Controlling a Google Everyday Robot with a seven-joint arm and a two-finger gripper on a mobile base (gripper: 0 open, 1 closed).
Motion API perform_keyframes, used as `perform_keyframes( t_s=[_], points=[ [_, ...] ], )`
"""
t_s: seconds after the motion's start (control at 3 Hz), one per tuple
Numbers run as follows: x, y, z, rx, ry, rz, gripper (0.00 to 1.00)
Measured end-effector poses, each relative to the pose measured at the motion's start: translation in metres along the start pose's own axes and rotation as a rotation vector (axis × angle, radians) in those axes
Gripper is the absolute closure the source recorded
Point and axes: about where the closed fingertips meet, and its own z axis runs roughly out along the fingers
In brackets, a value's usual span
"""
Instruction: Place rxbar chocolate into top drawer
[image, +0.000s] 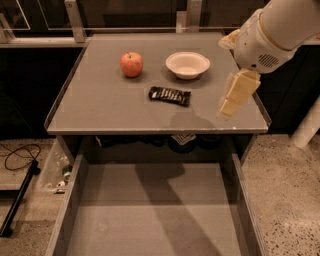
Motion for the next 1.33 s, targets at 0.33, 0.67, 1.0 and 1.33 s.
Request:
perform_keyframes(
  t_s=[0.33,0.67,1.0,1.33],
  points=[
    [-0.015,-0.015,0.025,-0.023,-0.139,0.013,0.0],
    [-0.027,-0.026,0.048,-0.077,-0.23,0.054,0.0],
    [-0.033,-0.033,0.07,-0.16,-0.287,0.1,0.0],
    [-0.033,-0.033,0.071,-0.161,-0.287,0.101,0.0]
  ],
)
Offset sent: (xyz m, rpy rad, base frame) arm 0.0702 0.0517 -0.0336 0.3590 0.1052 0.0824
